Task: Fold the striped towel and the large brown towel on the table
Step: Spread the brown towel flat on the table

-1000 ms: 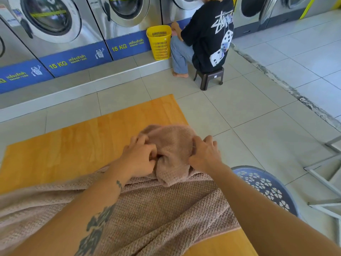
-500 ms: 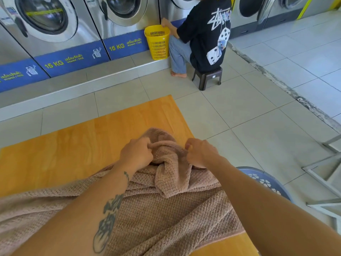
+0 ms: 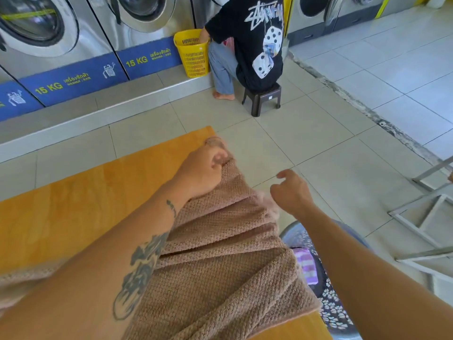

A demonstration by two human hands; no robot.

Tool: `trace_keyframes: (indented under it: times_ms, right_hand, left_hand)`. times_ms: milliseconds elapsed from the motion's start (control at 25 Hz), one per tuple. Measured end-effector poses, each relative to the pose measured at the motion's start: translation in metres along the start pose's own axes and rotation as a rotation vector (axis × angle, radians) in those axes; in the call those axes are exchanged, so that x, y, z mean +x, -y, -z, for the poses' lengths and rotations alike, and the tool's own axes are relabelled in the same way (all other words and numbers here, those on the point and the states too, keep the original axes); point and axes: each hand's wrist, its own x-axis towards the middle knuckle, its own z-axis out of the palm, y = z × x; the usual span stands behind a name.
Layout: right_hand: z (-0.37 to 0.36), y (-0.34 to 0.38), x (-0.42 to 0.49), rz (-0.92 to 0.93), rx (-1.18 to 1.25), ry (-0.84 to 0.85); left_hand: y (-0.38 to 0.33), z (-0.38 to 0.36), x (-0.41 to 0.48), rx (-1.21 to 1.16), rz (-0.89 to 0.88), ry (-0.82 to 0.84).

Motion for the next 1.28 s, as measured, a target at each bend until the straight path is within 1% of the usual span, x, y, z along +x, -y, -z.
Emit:
trace_keyframes:
  times_ms: [80,120,160,200,240,280,320,400,520,560,600,640,680,720,760,840,880,960,1040,1160,1280]
  right_hand:
    - [-0.013,-0.002,-0.007,0.012,-0.048,0.171]
    - [-0.02,-0.003,-0.011,0.02,-0.112,0.246]
    - [-0.026,-0.007,-0.014,0.042,-0.188,0.278]
    - [-0.032,-0.01,-0.015,0.064,-0.245,0.267]
    - [-0.034,-0.012,-0.018,0.08,-0.281,0.237]
    - [-0.033,-0.013,-0.019,0.081,-0.304,0.205]
    - [-0.029,-0.014,-0.02,0.082,-0.33,0.172]
    - [-0.018,-0.016,-0.021,0.084,-0.389,0.082]
    - [0.001,-0.025,-0.025,0.073,-0.394,-0.054]
    - [0.005,-0.029,-0.028,0.078,-0.357,-0.095]
    - [0.008,-0.032,-0.031,0.091,-0.305,-0.14]
    - [0.009,-0.036,-0.034,0.106,-0.249,-0.173]
    - [0.01,-0.039,-0.038,0.117,-0.212,-0.172]
    - [0.008,-0.042,-0.043,0.122,-0.201,-0.132]
    - [0.005,-0.046,-0.047,0.124,-0.211,-0.056]
    - [-0.003,-0.052,-0.056,0.126,-0.243,0.123]
    - [-0.007,-0.054,-0.063,0.122,-0.256,0.185]
    - [-0.014,-0.058,-0.075,0.125,-0.282,0.23]
    - [-0.019,-0.061,-0.089,0.141,-0.301,0.209]
    - [-0.022,-0.066,-0.116,0.221,-0.335,0.122]
    - [-0.02,-0.08,-0.151,0.299,-0.375,0.051]
  left_hand:
    - [0.019,-0.016,-0.023,0.156,0.067,-0.035]
    - [0.029,-0.022,-0.034,0.269,0.138,-0.055]
    - [0.038,-0.027,-0.043,0.386,0.247,-0.034]
    - [0.045,-0.03,-0.052,0.468,0.368,0.035]
    - [0.05,-0.033,-0.06,0.492,0.457,0.109]
    - [0.056,-0.035,-0.063,0.476,0.494,0.141]
    - [0.058,-0.034,-0.063,0.434,0.479,0.132]
    - [0.054,-0.025,-0.052,0.341,0.406,0.035]
    - [0.035,-0.003,-0.021,0.298,0.259,-0.291]
    - [0.025,0.003,-0.011,0.25,0.197,-0.35]
    - [0.017,0.007,-0.003,0.186,0.142,-0.341]
    - [0.011,0.006,0.001,0.14,0.1,-0.274]
    - [0.009,0.003,0.0,0.148,0.082,-0.179]
    - [0.009,-0.002,-0.008,0.197,0.074,-0.101]
    - [0.013,-0.011,-0.02,0.241,0.073,-0.058]
    - [0.026,-0.032,-0.054,0.248,0.092,-0.047]
    - [0.032,-0.042,-0.072,0.238,0.096,-0.066]
    - [0.043,-0.057,-0.106,0.238,0.089,-0.122]
    - [0.05,-0.067,-0.139,0.223,0.077,-0.163]
    - [0.046,-0.076,-0.189,0.142,0.045,-0.17]
    - [0.037,-0.085,-0.245,0.038,-0.06,-0.067]
